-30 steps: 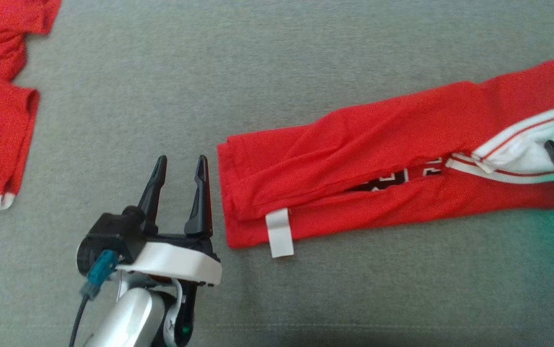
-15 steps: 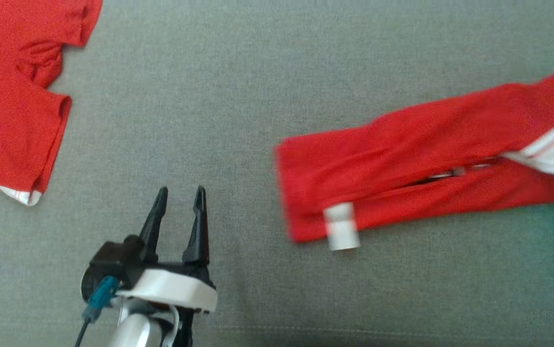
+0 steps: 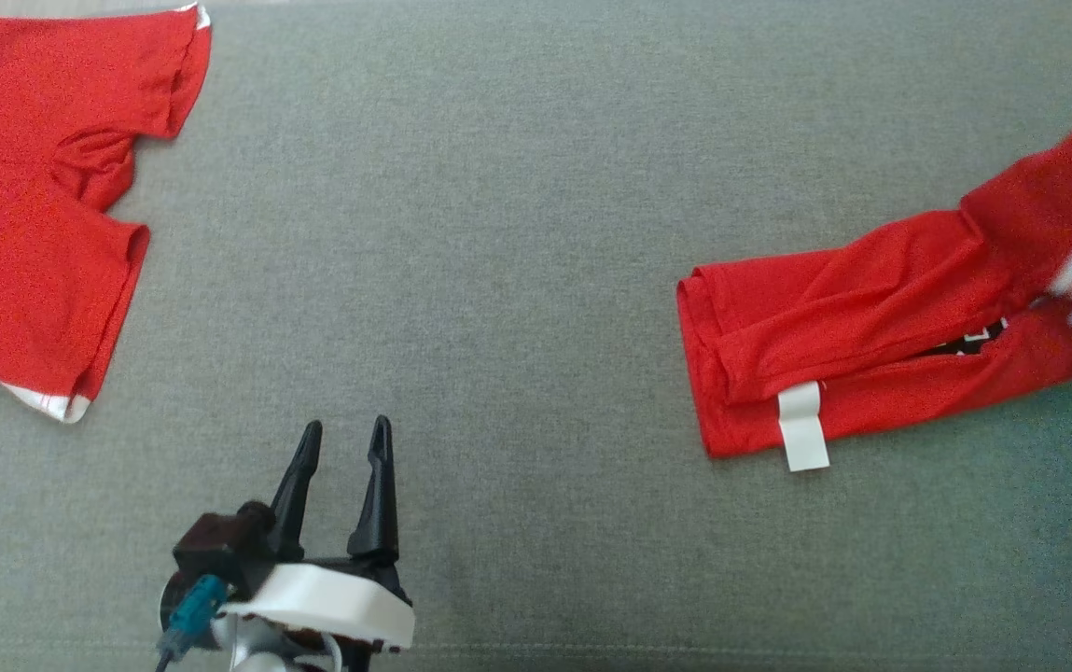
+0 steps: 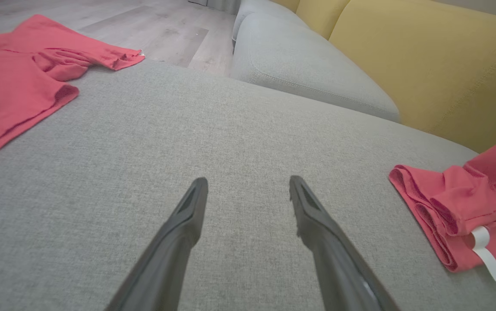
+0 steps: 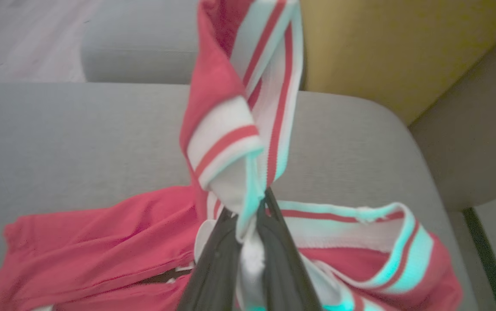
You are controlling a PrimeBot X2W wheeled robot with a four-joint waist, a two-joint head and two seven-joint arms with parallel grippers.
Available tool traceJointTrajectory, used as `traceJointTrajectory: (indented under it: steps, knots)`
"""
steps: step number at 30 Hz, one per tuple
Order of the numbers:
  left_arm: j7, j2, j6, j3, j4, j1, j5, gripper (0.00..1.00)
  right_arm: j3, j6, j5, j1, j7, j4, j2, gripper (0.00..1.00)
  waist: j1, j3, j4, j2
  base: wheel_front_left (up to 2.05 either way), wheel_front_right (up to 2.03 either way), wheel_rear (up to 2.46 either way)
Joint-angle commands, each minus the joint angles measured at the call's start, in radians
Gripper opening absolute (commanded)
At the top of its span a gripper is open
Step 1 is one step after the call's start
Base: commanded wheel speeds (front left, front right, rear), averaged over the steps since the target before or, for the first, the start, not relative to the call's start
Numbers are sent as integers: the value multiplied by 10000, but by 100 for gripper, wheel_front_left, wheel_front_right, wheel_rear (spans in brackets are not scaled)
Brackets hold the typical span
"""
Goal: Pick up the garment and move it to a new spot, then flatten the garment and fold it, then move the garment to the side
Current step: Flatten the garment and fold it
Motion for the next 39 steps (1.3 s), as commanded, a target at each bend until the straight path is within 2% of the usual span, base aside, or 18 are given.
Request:
traceJointTrajectory:
  steps: [1,3,8,11,12,16,21,26,27,28,29,32,36,39]
  knots:
    - [-122,-49,87,214,-271,-145,-45,100,531,-7,150,309,140,-703,40,0,0,-56,-40,0,0,0,0]
    - [-122,-49,101,177,-278,-164,-75,100,854,-7,216,478,215,-989,227,0,0,-77,-51,0,0,0,0]
    - [-122,-50,176,116,-262,-211,-141,100,2232,-7,132,1162,-17,-1550,1476,0,0,-197,-84,0,0,0,0]
    - [-122,-50,221,97,-248,-213,-208,100,2689,-7,-248,1197,-736,-1153,2353,0,0,-235,-97,0,0,0,0]
    - [-122,-50,244,72,-221,-207,-226,100,2866,-7,-506,1142,-1219,-743,2910,0,0,-284,-103,0,0,0,0]
    - [-122,-50,317,-3,-235,-220,-326,100,3104,-7,-1057,925,-2029,27,3799,0,0,-310,-128,0,0,0,0]
    - [-122,-50,310,-189,-131,-218,-338,100,3346,-7,-1554,569,-2699,878,4382,0,0,-310,-187,0,0,0,0]
    - [-122,-50,312,-278,-40,-229,-360,100,3565,-7,-1728,310,-3011,1527,4612,0,0,-351,-163,0,0,0,0]
    - [-122,-50,315,-292,-27,-231,-367,100,3636,-7,-1718,307,-3047,1604,4628,9,0,-364,-147,0,0,0,0]
    - [-122,-50,323,-300,-19,-230,-377,100,3721,-7,-1679,315,-3091,1650,4640,48,0,-374,-137,0,0,0,0]
    - [-122,-50,330,-303,-12,-225,-382,100,3812,-7,-1518,332,-3167,1667,4646,100,0,-390,-127,0,0,0,0]
    - [-122,-50,342,-314,20,-167,-390,100,4041,-7,-823,426,-3469,1565,4652,100,0,-454,-108,0,0,0,0]
    - [-122,-51,353,-287,43,-21,-368,100,4021,-7,176,735,-4420,947,4654,100,0,-610,-105,0,0,0,0]
    - [-122,-51,339,-180,14,73,-275,100,3795,-7,87,1167,-5632,172,4655,100,0,-762,-120,0,0,0,0]
